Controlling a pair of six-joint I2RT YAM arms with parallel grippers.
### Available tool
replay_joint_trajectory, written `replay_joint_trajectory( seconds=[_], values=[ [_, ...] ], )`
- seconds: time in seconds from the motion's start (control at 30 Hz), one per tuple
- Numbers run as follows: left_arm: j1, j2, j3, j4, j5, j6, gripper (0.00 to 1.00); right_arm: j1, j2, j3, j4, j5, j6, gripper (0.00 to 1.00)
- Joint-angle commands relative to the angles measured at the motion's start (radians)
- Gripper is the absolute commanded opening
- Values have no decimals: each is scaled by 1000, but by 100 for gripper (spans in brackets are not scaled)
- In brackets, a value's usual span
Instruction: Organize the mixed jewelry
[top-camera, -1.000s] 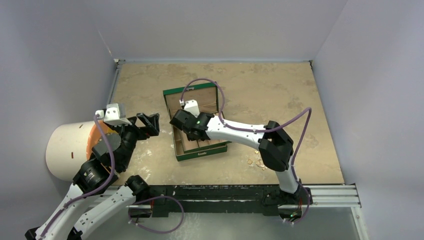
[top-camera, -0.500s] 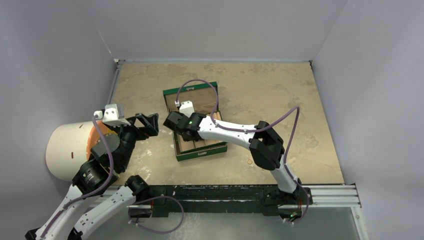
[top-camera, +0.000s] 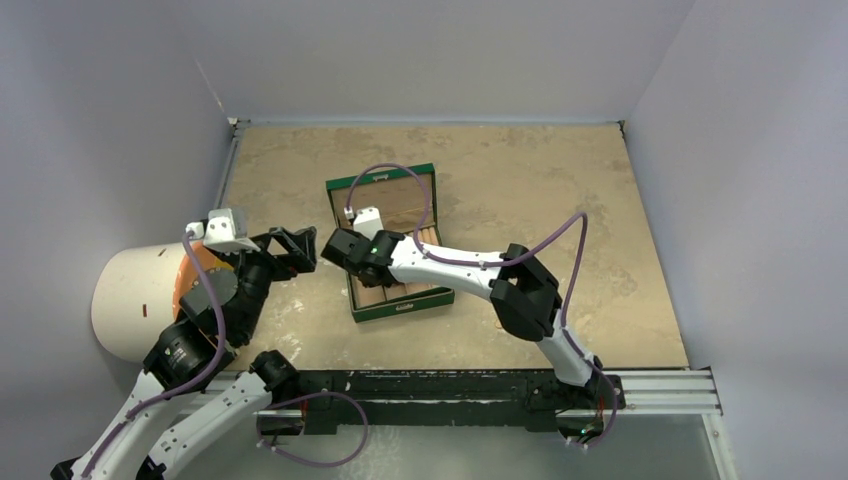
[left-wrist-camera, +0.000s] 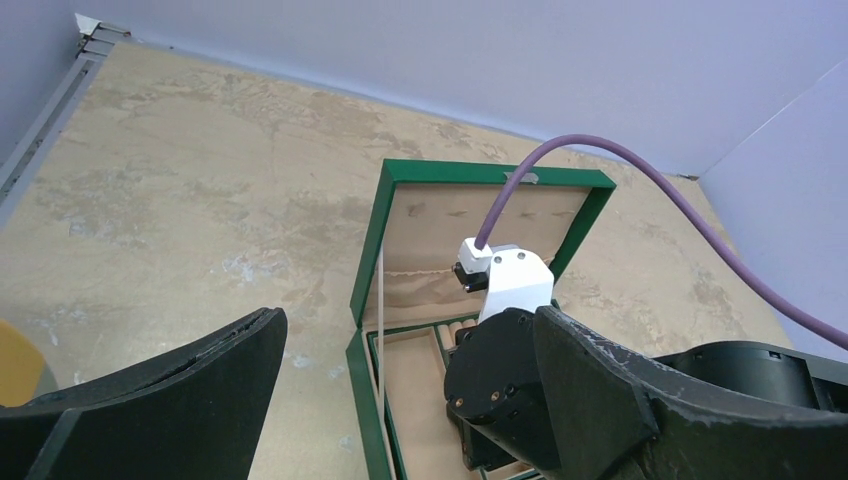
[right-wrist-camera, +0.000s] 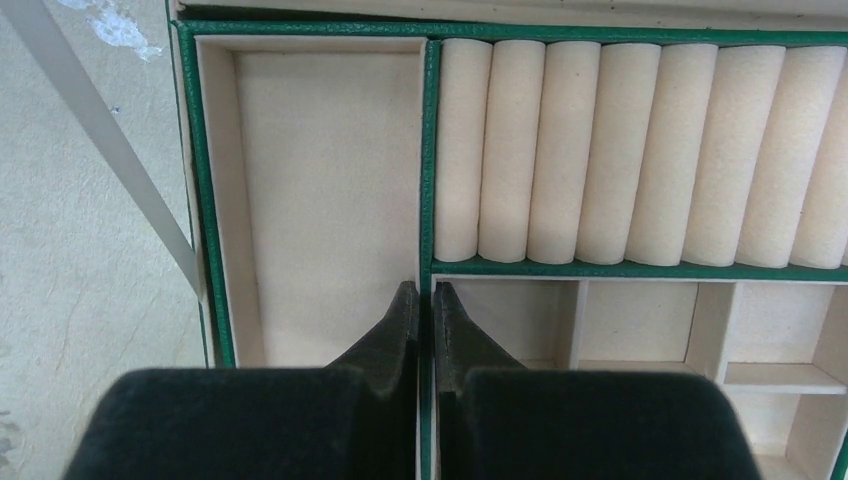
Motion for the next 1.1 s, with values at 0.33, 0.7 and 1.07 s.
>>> replay_joint_trajectory(
  seconds=[0.33, 0.7, 1.07],
  values=[
    [10, -10, 5, 35, 18, -8, 94, 23, 17, 61, 41, -24, 50, 0],
    [11, -6, 5, 37, 19, -8, 94, 22, 48, 73, 39, -65, 72, 0],
    [14, 6, 3, 37, 19, -7, 94, 22, -12, 30, 17, -42, 79, 27]
  ],
)
